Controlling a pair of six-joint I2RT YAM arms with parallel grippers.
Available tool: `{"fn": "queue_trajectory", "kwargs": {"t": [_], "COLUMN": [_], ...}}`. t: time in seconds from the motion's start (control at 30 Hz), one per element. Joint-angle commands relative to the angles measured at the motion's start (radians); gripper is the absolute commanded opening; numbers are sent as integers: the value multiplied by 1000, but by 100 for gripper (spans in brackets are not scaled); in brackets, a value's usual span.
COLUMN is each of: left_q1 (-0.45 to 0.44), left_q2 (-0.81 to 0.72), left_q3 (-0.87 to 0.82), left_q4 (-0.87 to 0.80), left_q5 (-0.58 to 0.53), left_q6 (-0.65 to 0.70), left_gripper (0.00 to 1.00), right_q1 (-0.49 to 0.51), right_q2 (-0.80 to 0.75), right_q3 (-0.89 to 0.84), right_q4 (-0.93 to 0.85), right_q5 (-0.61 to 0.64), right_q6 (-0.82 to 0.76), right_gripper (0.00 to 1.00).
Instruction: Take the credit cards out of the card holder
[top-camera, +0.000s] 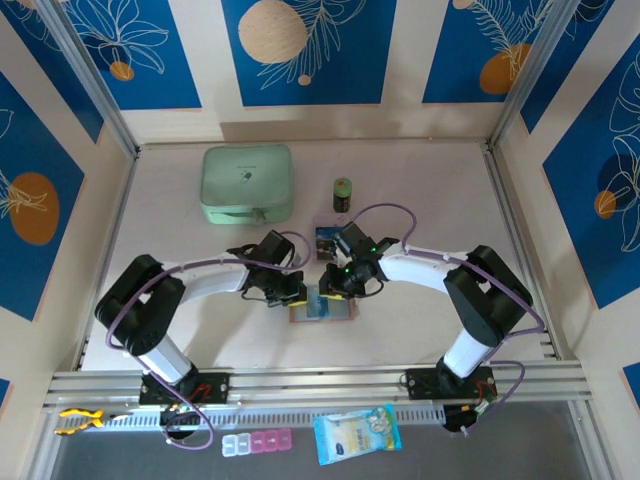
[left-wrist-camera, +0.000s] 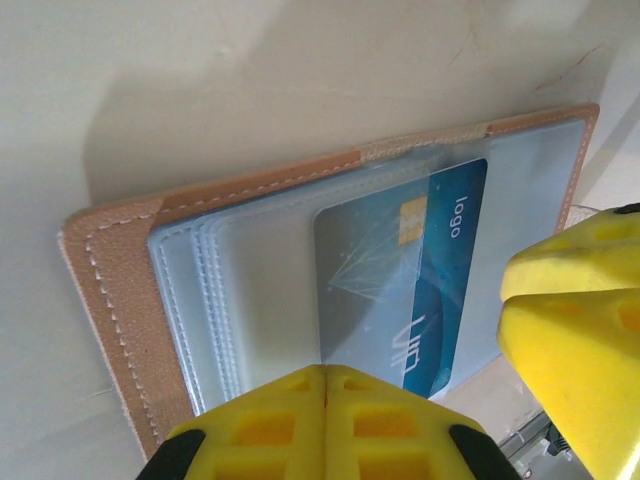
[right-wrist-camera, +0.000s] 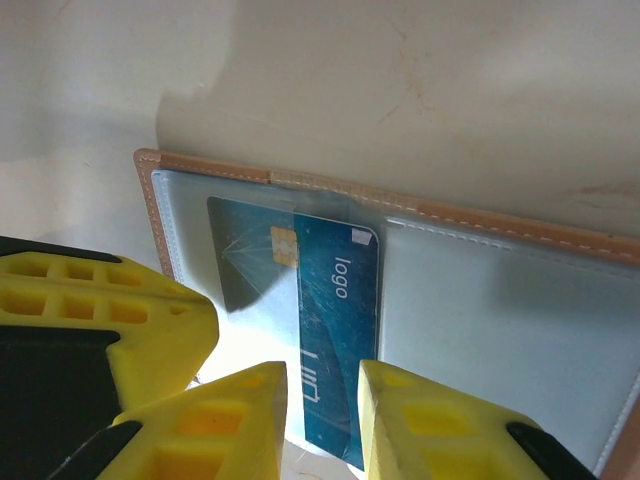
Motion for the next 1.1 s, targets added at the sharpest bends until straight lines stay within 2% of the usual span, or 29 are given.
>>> {"fn": "queue_trajectory", "kwargs": {"t": [0.0,0.57,1.07], "left_q1": [-7,-6,-7], "left_q2": [17,29,37], "left_q3": [-10,-10,-15], "left_q4": [16,-47,-46], "left_q5": [17,-23,-22], "left_q6": [-11,20,23], "left_gripper": [4,3,2], "right_q1": [-7,-15,-23], "right_q2": [8,53,21], "right_q3": [-22,-48,-74], "right_q4": [8,81,132], "right_q5": [-27,-97,-148], "right_q6": [10,26,54], "right_gripper": [26,25,17]}}
